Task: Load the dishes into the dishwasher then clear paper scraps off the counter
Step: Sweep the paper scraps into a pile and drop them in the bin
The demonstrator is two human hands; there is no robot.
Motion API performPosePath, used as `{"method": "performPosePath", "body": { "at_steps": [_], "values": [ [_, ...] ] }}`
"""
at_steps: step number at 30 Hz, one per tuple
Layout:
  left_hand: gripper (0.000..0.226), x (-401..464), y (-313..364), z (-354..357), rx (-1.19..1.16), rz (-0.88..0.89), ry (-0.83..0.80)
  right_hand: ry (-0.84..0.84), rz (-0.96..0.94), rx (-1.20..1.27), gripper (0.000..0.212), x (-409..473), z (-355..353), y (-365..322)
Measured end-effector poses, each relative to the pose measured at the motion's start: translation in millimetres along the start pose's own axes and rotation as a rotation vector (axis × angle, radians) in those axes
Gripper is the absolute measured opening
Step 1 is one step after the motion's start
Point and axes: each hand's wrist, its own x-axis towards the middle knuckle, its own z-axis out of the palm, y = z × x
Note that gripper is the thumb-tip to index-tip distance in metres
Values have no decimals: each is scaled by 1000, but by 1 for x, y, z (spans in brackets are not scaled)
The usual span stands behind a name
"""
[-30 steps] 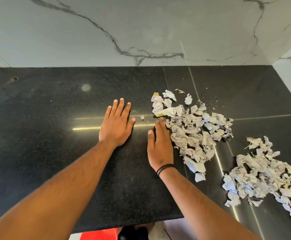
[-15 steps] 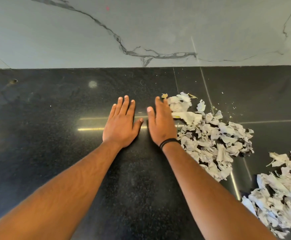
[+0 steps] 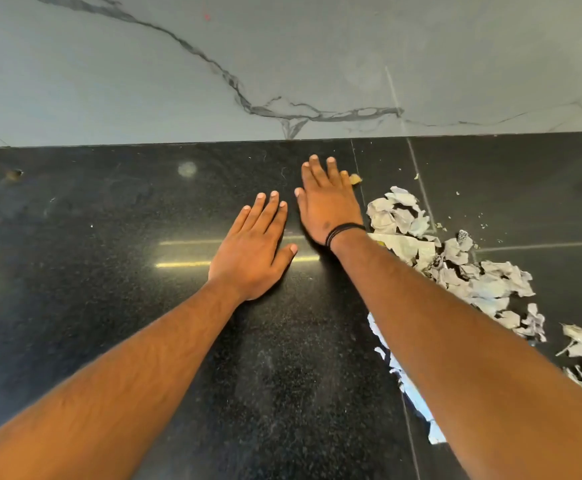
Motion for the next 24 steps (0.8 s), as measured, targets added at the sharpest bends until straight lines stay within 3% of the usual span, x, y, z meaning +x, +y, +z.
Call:
{"method": "performPosePath", "body": {
  "at_steps": [7, 11, 15, 24],
  "values": [
    [75, 0, -1, 2, 22, 0, 1, 17, 367, -135, 59, 0, -15, 60],
    [76, 1, -1, 2, 23, -1, 5, 81, 222, -101, 59, 8, -20, 21],
    [77, 1, -1, 1, -12, -9, -2, -53, 8, -24, 62, 27, -6, -25],
    [77, 0, -2, 2, 2, -11, 1, -12, 207, -60, 63, 39, -14, 25]
  ]
}}
